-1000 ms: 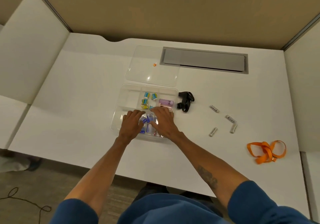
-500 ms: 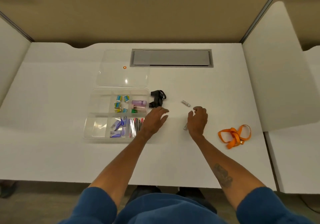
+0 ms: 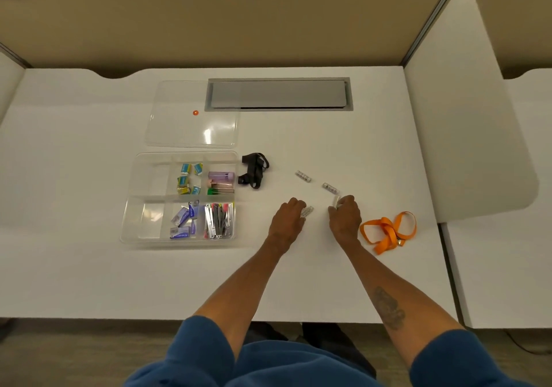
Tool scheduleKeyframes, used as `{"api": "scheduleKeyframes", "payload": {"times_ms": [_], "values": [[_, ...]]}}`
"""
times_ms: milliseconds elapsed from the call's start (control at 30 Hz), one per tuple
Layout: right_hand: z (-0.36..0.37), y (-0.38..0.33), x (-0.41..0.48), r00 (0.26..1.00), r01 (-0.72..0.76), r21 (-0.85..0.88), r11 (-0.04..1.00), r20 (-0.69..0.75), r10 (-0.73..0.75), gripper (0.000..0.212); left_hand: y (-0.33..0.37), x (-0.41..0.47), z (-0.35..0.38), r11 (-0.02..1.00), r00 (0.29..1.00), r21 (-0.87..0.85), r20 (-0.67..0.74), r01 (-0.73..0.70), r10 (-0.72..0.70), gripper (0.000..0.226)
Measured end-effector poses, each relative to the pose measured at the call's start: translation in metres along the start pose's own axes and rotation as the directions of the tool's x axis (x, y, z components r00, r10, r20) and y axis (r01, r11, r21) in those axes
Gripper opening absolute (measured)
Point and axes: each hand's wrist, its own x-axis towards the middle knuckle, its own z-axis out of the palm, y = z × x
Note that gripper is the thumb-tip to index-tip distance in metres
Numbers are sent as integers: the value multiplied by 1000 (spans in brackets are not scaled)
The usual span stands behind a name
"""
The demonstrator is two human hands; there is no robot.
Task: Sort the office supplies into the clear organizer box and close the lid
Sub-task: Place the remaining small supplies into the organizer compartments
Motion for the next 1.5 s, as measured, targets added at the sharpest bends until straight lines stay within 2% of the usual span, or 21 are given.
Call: {"api": "scheduleKeyframes", "payload": {"times_ms": [200, 400, 467, 700, 800, 933, 1100, 1267, 1500], "values": [[-1, 1, -1, 1000, 4, -45, 999, 26, -3, 18, 13, 3, 0, 996, 999, 73, -7, -41, 42, 35], [3, -3, -9, 1000, 14, 15, 1000, -17, -14, 14, 10, 9, 2, 970, 997, 236, -23, -62, 69, 19], [3, -10, -14, 998, 53, 52, 997, -26, -52, 14, 6, 11, -7, 975, 994, 207, -60, -75, 89, 12], [19, -69, -26, 972, 222, 229, 948, 31, -235, 13, -35, 9, -72, 992, 972, 70, -203, -103, 115, 19], [35, -106, -37, 946, 281, 300, 911, 71, -315, 12, -66, -1, -105, 998, 956, 34, -284, -61, 68, 22], [62, -157, -58, 883, 381, 343, 859, 142, -448, 16, -116, -24, -147, 999, 932, 33, -362, 19, -6, 23], [104, -212, -95, 750, 508, 346, 789, 273, -602, 23, -184, -70, -188, 987, 916, 104, -394, 125, -74, 21], [145, -247, -136, 609, 696, 188, 693, 359, -708, 22, -237, -112, -210, 922, 935, 312, -333, 229, -120, 16], [188, -266, -172, 520, 824, -7, 567, 406, -751, 18, -272, -132, -210, 872, 948, 392, -237, 292, -211, 11]]}}
